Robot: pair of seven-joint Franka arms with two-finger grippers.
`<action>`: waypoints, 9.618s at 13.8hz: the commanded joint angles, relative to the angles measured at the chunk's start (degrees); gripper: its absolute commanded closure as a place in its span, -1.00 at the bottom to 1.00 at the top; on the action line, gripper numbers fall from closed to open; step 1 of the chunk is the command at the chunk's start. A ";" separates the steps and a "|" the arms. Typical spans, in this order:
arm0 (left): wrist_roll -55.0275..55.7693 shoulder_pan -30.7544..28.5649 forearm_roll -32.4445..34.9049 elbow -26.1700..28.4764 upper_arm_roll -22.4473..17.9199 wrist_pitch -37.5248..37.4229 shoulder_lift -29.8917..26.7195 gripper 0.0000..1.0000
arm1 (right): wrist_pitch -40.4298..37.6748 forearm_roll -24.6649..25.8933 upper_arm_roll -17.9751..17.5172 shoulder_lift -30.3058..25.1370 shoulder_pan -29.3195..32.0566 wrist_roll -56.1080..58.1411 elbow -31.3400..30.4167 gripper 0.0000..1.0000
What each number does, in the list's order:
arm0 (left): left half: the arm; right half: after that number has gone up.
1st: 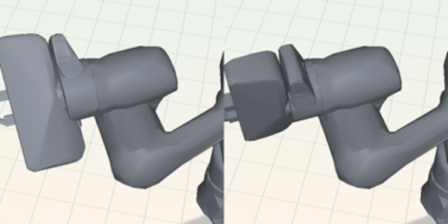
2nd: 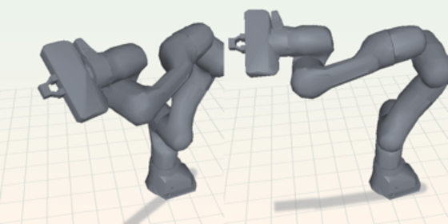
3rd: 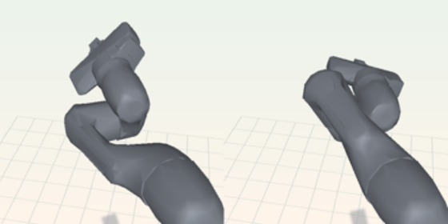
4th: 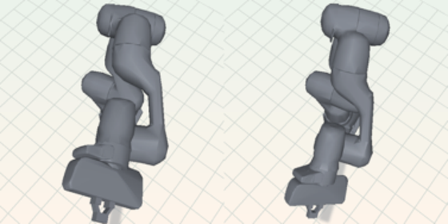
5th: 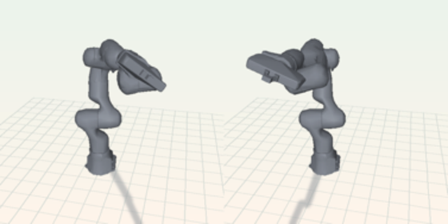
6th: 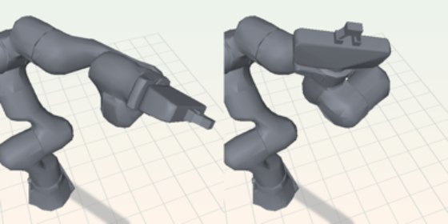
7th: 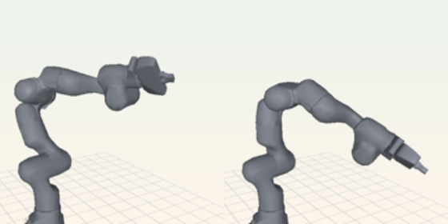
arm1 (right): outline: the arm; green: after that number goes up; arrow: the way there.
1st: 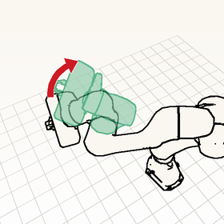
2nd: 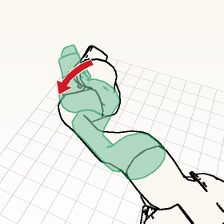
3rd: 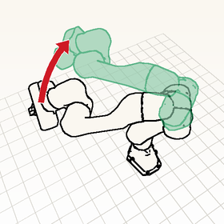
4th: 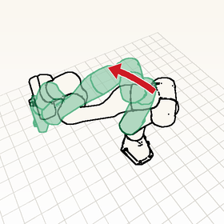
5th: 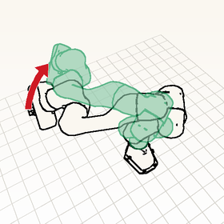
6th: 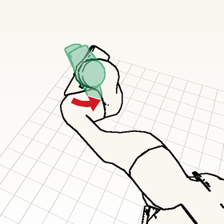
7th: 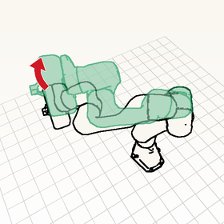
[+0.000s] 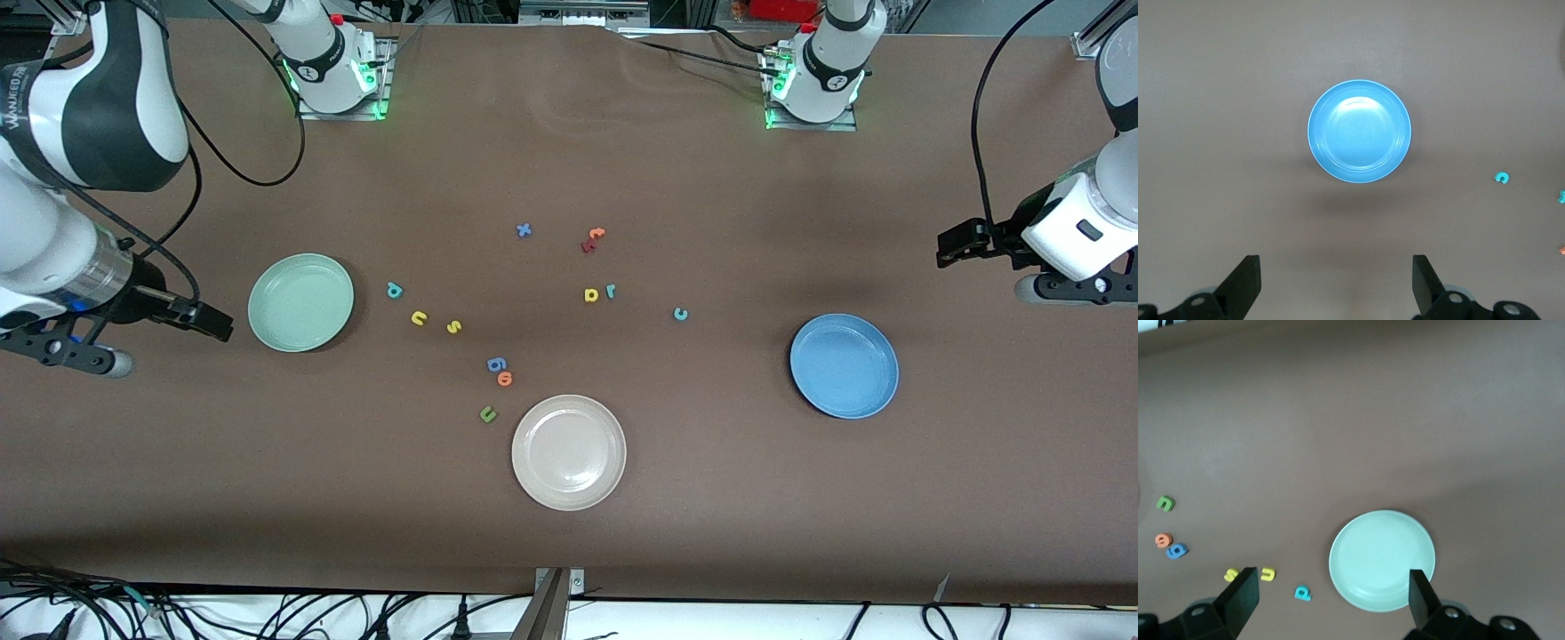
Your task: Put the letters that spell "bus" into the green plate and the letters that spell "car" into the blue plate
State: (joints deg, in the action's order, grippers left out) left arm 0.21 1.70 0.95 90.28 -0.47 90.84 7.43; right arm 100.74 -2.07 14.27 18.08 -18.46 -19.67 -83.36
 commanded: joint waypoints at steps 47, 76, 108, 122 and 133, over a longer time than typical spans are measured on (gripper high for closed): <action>52.87 10.95 25.68 27.05 19.11 59.54 25.97 0.19 | 35.06 -21.40 -7.68 20.33 -13.36 -35.88 -18.86 1.00; 5.62 -5.29 11.88 8.16 19.28 27.29 25.00 0.88 | 20.20 -16.04 15.26 14.17 -6.41 38.92 -28.34 0.00; 45.28 3.64 10.65 14.93 31.41 44.34 28.52 -1.00 | 31.10 -22.80 9.55 11.01 -24.52 -7.84 -36.34 -0.67; 67.02 10.51 24.54 14.66 31.41 47.59 33.97 -0.62 | 34.61 -25.51 9.90 8.29 -24.17 -6.79 -41.00 -0.37; 67.81 11.66 24.36 14.57 31.32 47.24 34.41 -0.09 | 38.22 -27.90 10.07 8.55 -23.20 0.42 -42.85 -0.28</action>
State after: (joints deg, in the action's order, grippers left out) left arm 66.44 12.70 23.51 105.27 31.33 138.01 41.34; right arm 137.07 -28.71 24.43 27.86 -42.08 -21.32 -124.19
